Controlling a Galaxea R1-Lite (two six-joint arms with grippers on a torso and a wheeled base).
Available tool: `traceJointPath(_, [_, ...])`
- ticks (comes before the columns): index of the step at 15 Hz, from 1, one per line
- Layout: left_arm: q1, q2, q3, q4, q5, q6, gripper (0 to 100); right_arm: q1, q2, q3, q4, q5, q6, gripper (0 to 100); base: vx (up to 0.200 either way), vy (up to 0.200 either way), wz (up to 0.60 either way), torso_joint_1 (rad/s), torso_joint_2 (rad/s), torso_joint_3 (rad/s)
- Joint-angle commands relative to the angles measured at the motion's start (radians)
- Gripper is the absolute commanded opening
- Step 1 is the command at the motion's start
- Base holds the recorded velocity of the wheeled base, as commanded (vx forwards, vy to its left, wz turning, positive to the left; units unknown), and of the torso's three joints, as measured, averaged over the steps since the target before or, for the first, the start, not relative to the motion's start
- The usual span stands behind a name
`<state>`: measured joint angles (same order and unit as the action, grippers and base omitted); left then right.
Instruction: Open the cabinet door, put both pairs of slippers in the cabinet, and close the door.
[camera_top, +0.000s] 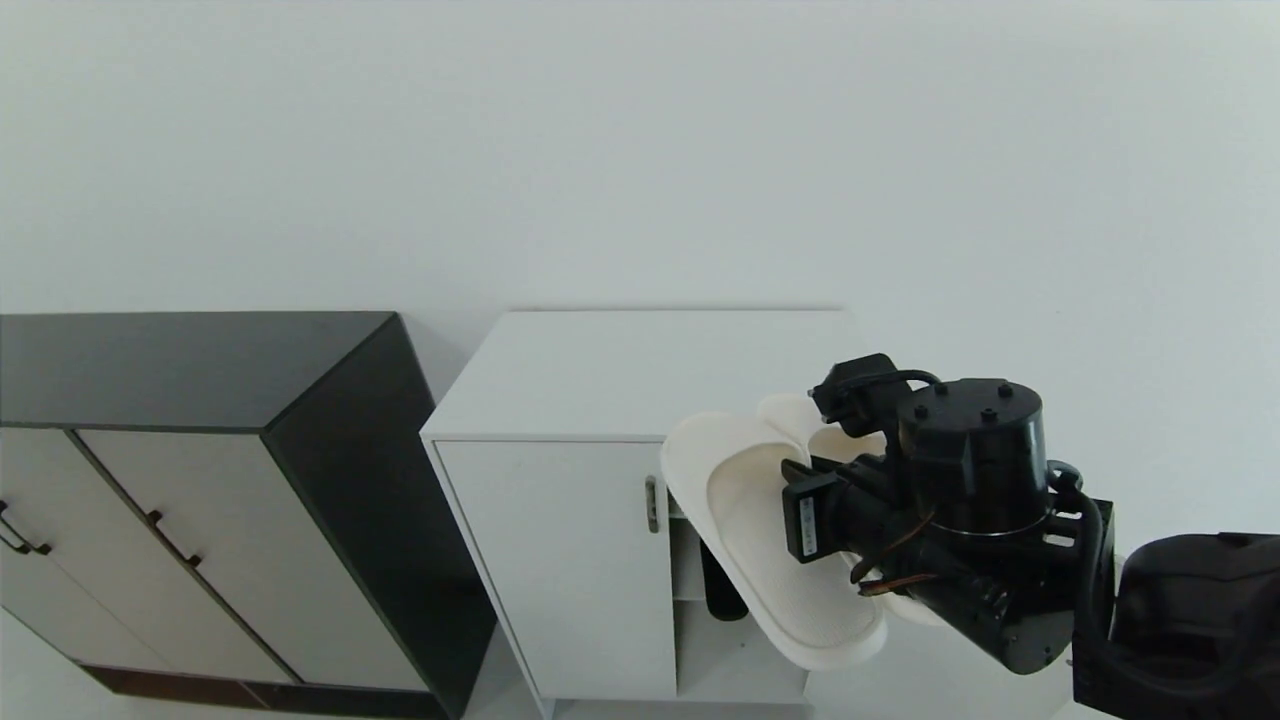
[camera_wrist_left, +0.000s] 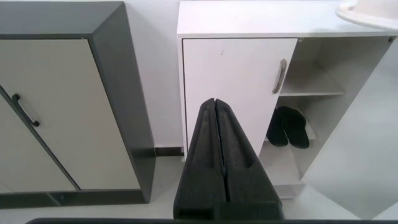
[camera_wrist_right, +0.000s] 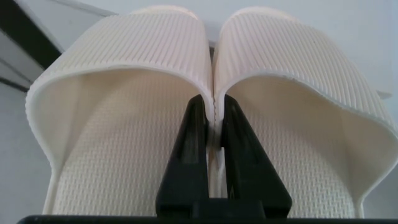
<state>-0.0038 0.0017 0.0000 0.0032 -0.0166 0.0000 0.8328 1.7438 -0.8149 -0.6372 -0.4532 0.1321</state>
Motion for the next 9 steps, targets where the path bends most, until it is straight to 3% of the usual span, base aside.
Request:
traceJointPath(1, [0.001, 0.000, 0.000, 0.000, 0.000, 0.000, 0, -0.003, 0.000, 0.003, -0.002, 0.001, 0.000, 0, 0.000, 0.000, 0.00, 0.000, 0.00, 0.000])
traceJointPath(9, [0.001, 0.000, 0.000, 0.000, 0.000, -0.006, 0, 0.020, -0.035, 0.079, -0.076, -0.009, -0.035, 0, 0.000, 0.000, 0.00, 0.000, 0.00, 0.000])
